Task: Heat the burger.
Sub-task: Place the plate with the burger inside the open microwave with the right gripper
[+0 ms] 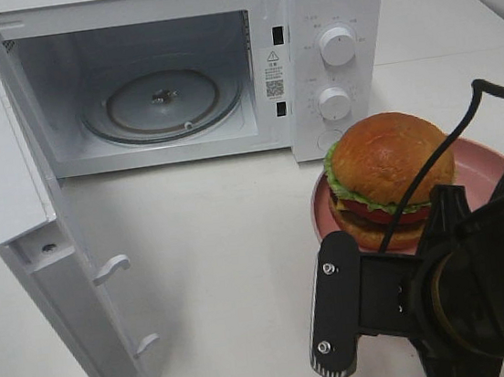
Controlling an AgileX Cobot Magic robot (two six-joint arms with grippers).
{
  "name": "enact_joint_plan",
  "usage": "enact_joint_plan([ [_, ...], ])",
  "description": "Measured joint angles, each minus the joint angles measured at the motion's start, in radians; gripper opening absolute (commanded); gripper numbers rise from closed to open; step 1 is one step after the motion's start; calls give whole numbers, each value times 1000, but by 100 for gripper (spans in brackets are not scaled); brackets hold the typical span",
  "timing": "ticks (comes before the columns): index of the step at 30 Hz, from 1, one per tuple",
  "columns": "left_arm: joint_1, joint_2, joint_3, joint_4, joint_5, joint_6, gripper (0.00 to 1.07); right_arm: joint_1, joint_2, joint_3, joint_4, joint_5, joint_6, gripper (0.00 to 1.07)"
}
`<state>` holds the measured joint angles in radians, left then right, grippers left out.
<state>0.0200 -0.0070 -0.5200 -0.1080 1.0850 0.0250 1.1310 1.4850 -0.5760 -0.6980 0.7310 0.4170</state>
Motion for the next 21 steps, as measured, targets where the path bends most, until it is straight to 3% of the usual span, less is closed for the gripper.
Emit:
enact_joint_plan([
  [21,0,0,0,0,0,0,98,1,0,6,-59,-142,-277,0],
])
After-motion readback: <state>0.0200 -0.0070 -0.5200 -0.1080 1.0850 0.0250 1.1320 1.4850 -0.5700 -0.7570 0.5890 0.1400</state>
